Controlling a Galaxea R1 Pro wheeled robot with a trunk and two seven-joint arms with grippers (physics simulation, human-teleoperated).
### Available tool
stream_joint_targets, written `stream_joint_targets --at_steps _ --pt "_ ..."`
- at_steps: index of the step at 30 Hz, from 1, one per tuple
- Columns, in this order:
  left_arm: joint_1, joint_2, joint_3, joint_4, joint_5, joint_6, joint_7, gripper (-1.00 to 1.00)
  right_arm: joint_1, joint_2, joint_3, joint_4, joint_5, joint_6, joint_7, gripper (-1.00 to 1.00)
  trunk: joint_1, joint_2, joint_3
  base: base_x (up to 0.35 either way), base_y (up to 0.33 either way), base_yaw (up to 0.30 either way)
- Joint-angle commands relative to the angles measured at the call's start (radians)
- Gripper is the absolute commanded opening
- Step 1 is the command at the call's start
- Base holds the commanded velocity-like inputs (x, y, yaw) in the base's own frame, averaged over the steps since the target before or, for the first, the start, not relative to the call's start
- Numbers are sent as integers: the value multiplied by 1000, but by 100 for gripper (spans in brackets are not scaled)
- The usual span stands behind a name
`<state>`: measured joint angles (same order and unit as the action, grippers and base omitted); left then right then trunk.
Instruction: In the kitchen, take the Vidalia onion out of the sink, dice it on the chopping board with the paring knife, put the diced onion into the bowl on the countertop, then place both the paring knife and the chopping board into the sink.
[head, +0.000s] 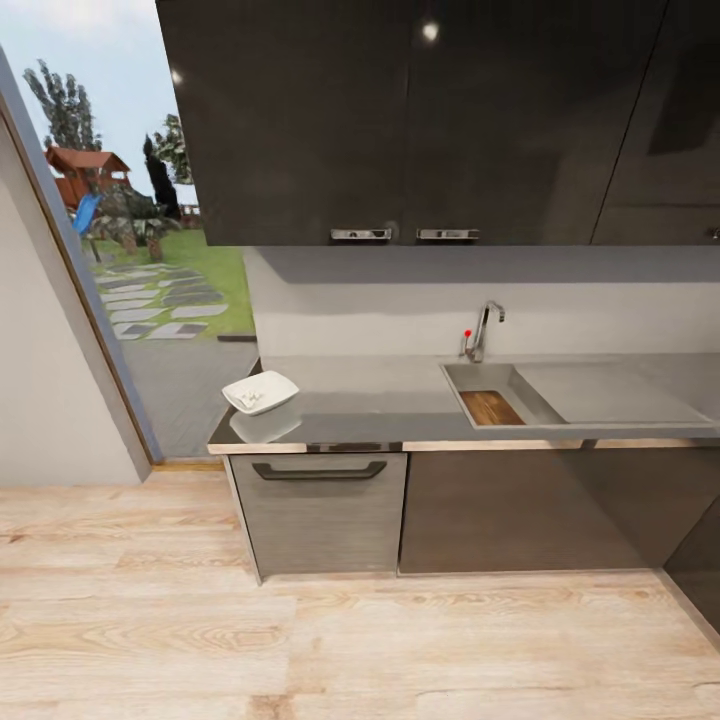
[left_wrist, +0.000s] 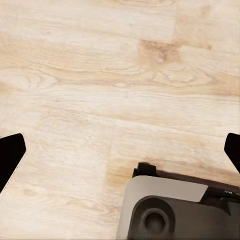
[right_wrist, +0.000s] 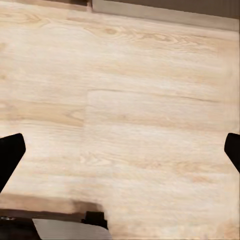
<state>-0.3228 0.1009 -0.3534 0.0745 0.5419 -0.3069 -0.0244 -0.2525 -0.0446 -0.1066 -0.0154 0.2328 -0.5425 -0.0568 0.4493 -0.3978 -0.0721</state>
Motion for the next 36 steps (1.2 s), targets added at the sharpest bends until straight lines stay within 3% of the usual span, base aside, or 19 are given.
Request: stream_joint_targets --at_steps 1,3,5,7,9,10,13,14,18,24,28,36 --pt "5 4 -9 5 7 -4 -2 100 26 -1 -7 1 11 12 -9 100 1 -2 -2 0 0 0" --pt "44 12 -10 7 7 -3 -2 100 88 0 -8 1 8 69 -18 100 1 -2 -2 0 0 0" --pt "87 15 -10 8 7 -2 -1 100 124 1 -13 2 -22 137 -22 100 1 -2 -2 0 0 0" --pt "132 18 -9 8 7 -2 0 100 143 3 -22 2 -108 221 -22 100 1 -2 -2 0 0 0" --pt "163 19 -10 9 8 4 2 100 154 5 -28 2 -244 337 -22 100 1 -2 -2 0 0 0" --pt "170 19 -9 9 8 21 2 100 156 6 -28 1 -285 376 -22 100 1 -2 -2 0 0 0" --pt "197 18 -9 9 9 158 6 100 158 4 -30 -2 -339 433 -22 100 1 -2 -2 0 0 0" --pt "207 17 -9 9 9 221 9 100 159 4 -30 -3 -349 442 -22 100 1 -2 -2 0 0 0" --pt "217 0 -9 7 8 285 14 100 159 2 -30 -6 -358 449 -21 100 1 -2 -2 0 0 0" --pt "218 -10 -7 4 9 290 13 100 159 13 -34 -38 -364 406 -18 100 1 -2 -2 0 0 0" --pt "219 -42 -4 -36 9 282 11 100 159 18 -33 -47 -365 357 -17 100 1 -2 -2 0 0 0" --pt "219 -42 -5 -42 6 279 11 100 159 19 -33 -48 -365 352 -17 100 1 -2 -2 0 0 0"
